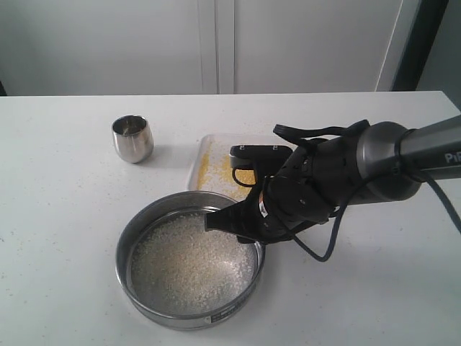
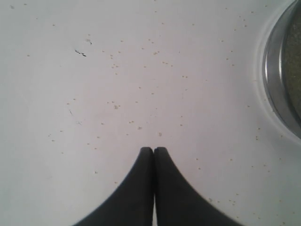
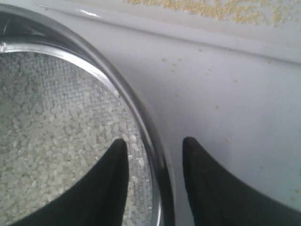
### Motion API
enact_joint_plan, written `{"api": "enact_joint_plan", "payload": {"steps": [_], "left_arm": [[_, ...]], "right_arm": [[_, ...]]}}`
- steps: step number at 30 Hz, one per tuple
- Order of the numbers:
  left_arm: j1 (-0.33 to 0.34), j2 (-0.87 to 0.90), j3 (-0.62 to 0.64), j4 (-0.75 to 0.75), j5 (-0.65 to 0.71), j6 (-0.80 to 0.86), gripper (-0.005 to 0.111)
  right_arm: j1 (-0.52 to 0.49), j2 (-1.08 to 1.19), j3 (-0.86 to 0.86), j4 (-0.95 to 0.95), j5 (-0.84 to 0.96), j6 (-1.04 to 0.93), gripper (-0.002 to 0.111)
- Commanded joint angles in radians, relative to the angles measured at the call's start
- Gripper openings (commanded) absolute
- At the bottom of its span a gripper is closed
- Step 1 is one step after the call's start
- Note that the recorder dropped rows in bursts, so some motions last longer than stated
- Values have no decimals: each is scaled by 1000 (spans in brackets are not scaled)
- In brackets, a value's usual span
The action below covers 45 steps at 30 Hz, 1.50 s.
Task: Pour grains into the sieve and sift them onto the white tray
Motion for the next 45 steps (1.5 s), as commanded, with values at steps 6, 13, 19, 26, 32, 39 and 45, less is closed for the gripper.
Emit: {"api": "enact_joint_plan", "payload": {"steps": [6,13,19,26,32,39,45], "left_arm": [[2,-8,4,-10,10,2,0],[2,-8,4,-10,10,2,0],[2,-8,4,-10,10,2,0],[2,-8,4,-10,10,2,0],[2,-8,4,-10,10,2,0],[2,-8,4,-10,10,2,0],[2,-8,4,-10,10,2,0]], "right_arm": [[0,-6,-7,7,-2,5,37],[0,-92,-9,9,26,5,37],[0,-174,-9,7,112,-25,21],[0,-262,-9,45,240,-136,0],[-2,-301,-9,47,315,-162,0],[-60,-360,-7,148,363,-306,0],[-136,-414,-7,230,402,-445,0]]}}
